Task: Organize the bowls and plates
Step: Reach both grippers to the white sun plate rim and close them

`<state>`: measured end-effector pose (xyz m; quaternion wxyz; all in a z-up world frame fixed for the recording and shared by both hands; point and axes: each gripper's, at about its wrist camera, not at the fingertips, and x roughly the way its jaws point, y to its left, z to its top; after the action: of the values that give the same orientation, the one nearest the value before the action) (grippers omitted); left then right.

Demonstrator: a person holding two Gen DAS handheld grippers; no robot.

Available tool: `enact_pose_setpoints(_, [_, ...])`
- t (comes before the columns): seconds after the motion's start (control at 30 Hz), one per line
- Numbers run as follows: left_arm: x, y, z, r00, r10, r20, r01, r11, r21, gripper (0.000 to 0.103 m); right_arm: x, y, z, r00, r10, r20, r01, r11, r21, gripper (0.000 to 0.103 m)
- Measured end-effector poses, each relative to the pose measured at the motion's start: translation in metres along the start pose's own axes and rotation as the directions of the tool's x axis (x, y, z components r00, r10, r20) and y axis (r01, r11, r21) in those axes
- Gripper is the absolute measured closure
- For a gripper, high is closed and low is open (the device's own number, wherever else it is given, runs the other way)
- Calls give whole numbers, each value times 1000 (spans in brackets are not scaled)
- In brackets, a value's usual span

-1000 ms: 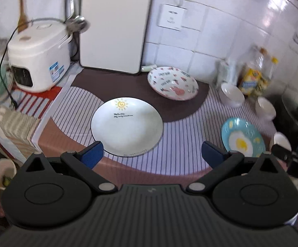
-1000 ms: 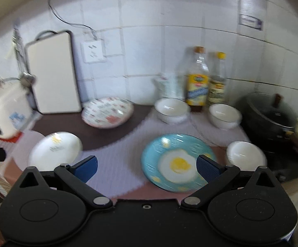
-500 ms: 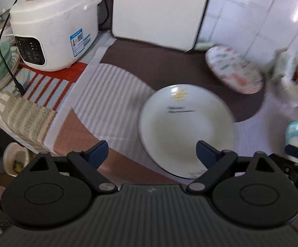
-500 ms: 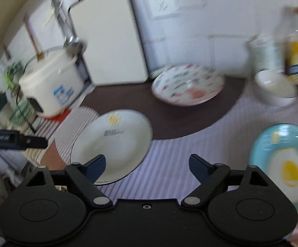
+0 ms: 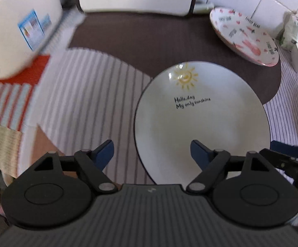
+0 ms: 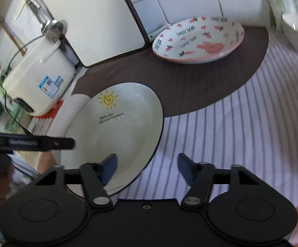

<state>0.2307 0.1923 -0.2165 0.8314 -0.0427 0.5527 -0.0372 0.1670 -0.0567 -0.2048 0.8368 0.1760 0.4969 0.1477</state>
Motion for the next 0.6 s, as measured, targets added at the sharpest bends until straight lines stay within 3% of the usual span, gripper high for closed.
enact_pose_setpoints(0.07, [7, 2, 6, 1000, -13, -27, 13, 1000, -17, 33, 5, 2, 0, 1000, 0, -1, 0, 1000, 7, 48])
enact_pose_setpoints(0.17, [13, 2, 11, 999, -8, -46, 7, 1000, -14, 47, 10, 17, 2, 995, -101, -5, 100, 989, -105, 48])
enact_pose_setpoints(0.27, [14, 0, 9, 997, -6, -73, 7, 1000, 25, 66, 13, 13, 5, 997, -71, -1, 71, 996, -52, 49])
enact_pose_setpoints(0.33, [14, -1, 4, 997, 9, -73, -5, 998, 60, 76, 17, 7, 4, 999, -53, -7, 53, 999, -12, 62])
enact_pose_setpoints(0.43, [14, 6, 1, 997, -14, -77, 17, 999, 36, 77, 21, 9, 1, 998, -68, -11, 68, 998, -1, 85])
enact_pose_setpoints(0.6, [18, 10, 5, 995, -48, -90, 47, 999, -9, 76, 23, 9, 2, 996, -93, -10, 93, 996, 2, 85])
